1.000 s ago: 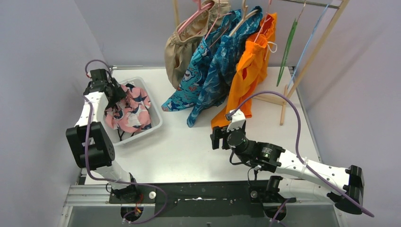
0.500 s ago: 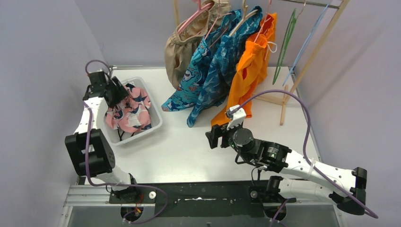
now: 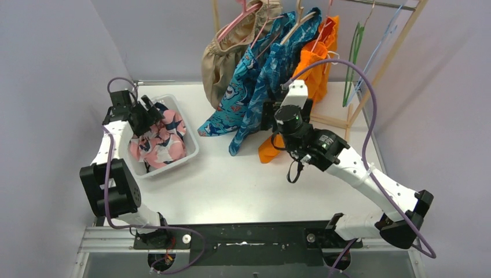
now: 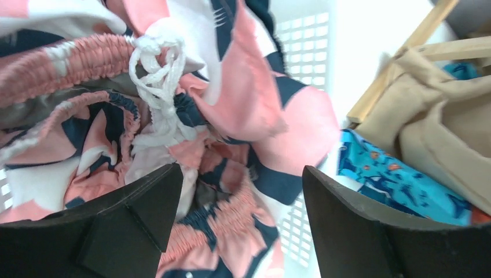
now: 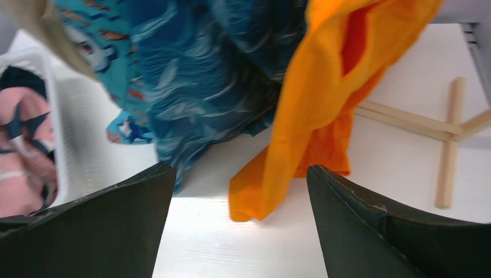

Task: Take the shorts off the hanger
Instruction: Adjust the shorts in the basket, then pick up the hanger from the clothes rod.

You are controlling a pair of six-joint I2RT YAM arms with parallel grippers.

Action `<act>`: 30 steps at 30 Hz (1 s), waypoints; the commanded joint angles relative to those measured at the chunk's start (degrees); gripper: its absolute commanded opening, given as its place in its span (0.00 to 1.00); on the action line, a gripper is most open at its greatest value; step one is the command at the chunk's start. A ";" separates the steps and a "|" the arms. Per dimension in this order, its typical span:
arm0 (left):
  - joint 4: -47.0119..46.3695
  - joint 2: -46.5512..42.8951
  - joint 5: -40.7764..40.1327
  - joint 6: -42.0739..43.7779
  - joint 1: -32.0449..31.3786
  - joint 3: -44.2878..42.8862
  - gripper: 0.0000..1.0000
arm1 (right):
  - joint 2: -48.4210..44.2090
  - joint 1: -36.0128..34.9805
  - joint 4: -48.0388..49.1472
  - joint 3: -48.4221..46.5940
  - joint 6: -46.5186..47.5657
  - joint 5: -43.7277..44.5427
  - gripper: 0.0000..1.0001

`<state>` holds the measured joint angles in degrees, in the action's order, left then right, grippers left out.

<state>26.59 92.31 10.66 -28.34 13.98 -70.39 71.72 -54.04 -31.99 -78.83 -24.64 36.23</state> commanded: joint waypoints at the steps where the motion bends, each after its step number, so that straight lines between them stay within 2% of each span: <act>1: -2.69 -8.55 -0.05 -1.34 -2.01 -1.79 0.77 | -0.24 3.50 -1.84 -4.61 1.82 2.74 0.88; 6: -2.74 -13.64 -6.67 -0.85 -10.88 0.45 0.78 | -0.54 11.09 -3.11 -8.14 0.33 -0.83 0.90; 10: -3.31 -18.83 -7.46 -1.48 -12.97 4.65 0.78 | -1.15 14.86 -4.22 -10.38 0.70 -1.00 0.90; 14: -6.22 -25.17 -3.45 -1.81 -13.71 9.46 0.79 | -1.80 17.79 -2.87 -11.17 1.20 -2.36 0.90; 18: -12.37 -29.01 5.63 -1.07 -15.13 16.76 0.79 | 0.33 21.05 -3.41 -14.96 1.95 -5.89 0.90; 21: -13.45 -29.94 10.35 -1.26 -17.36 20.31 0.79 | 2.35 23.85 -4.35 -18.93 1.88 -8.08 0.89; 25: -13.92 -33.41 10.45 0.98 -21.24 22.78 0.79 | 4.00 25.66 -3.98 -22.60 1.76 -10.73 0.87; 30: -14.08 -36.81 10.21 4.90 -22.30 25.63 0.79 | 7.15 27.88 -4.22 -26.92 0.05 -15.42 0.85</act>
<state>17.47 59.27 18.33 -27.73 -7.97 -45.30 76.88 -27.57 -37.15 -101.51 -23.86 25.63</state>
